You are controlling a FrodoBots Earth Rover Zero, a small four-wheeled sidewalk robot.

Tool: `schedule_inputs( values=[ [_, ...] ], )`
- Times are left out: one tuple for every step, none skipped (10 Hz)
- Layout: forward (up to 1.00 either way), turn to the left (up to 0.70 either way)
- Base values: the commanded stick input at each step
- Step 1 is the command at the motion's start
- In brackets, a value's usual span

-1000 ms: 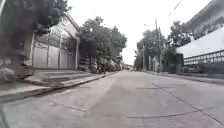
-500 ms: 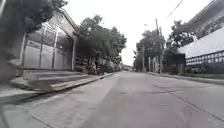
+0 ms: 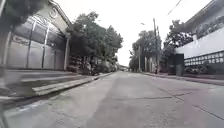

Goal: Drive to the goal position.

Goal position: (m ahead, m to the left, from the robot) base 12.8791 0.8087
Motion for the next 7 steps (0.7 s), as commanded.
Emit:
schedule_inputs(
  values=[
    [1.0, 0.0],
    [1.0, 0.0],
    [1.0, 0.0],
    [1.0, 0.0],
    [1.0, 0.0],
    [1.0, -0.01],
    [1.0, -0.28]
  ],
)
